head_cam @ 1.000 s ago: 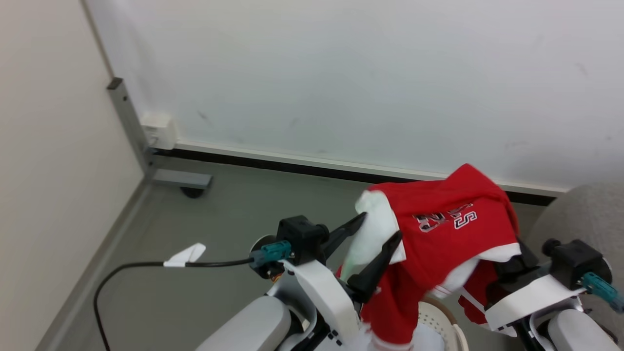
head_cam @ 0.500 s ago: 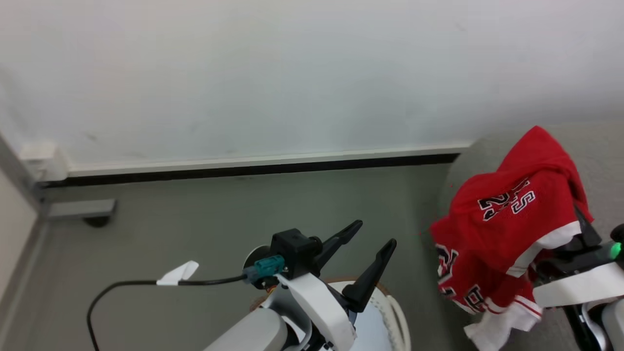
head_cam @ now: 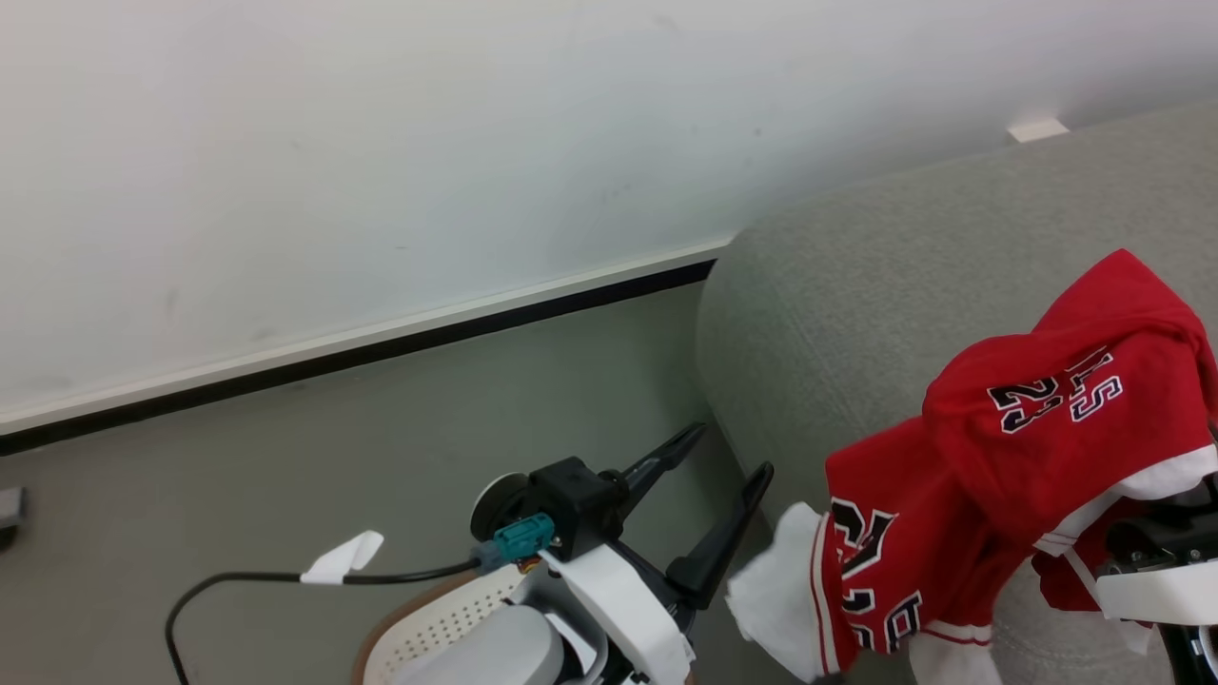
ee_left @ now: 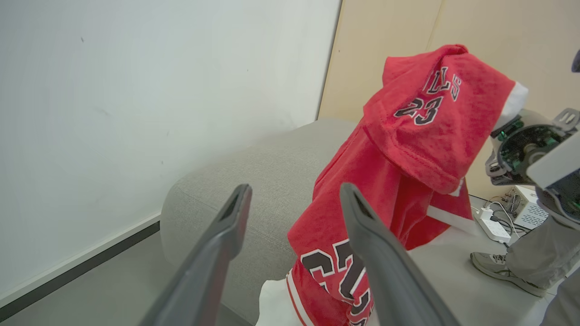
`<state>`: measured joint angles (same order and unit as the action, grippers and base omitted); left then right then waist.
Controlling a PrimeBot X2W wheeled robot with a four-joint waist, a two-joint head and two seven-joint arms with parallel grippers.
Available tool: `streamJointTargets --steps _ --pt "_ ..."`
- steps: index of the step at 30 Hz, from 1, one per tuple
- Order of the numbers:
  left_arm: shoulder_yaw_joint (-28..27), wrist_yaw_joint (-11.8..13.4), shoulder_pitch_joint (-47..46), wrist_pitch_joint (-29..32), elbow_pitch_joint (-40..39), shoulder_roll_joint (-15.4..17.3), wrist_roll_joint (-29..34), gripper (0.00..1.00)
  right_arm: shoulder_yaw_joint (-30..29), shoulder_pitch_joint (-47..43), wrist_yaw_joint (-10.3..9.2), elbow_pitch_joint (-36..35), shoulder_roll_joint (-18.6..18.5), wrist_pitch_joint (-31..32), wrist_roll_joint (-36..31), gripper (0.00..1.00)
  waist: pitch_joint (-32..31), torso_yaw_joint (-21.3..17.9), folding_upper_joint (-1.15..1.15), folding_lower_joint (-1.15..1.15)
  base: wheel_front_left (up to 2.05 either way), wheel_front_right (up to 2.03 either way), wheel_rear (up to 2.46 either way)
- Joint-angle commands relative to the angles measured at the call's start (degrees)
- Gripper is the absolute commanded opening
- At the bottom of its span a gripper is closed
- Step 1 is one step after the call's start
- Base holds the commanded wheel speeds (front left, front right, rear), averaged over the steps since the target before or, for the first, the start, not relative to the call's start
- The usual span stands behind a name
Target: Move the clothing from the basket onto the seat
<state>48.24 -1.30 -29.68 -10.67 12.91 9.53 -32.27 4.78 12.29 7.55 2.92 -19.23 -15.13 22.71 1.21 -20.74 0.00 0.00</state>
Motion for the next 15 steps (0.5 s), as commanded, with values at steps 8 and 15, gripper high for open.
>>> streamJointTargets --steps 8,15 --pt "0.3 0.2 -1.0 -0.7 1.0 0.3 1.2 1.00 -0.5 0.0 -0.12 -1.5 0.5 0.0 0.3 0.00 1.9 -3.4 0.00 0.00 0.00 0.00 0.00" --pt "0.7 0.1 -2.3 -0.4 1.0 1.1 2.1 1.00 0.4 3.1 -0.12 -1.0 -0.5 0.0 0.8 0.00 5.0 -3.0 0.00 0.00 0.00 0.00 0.00"
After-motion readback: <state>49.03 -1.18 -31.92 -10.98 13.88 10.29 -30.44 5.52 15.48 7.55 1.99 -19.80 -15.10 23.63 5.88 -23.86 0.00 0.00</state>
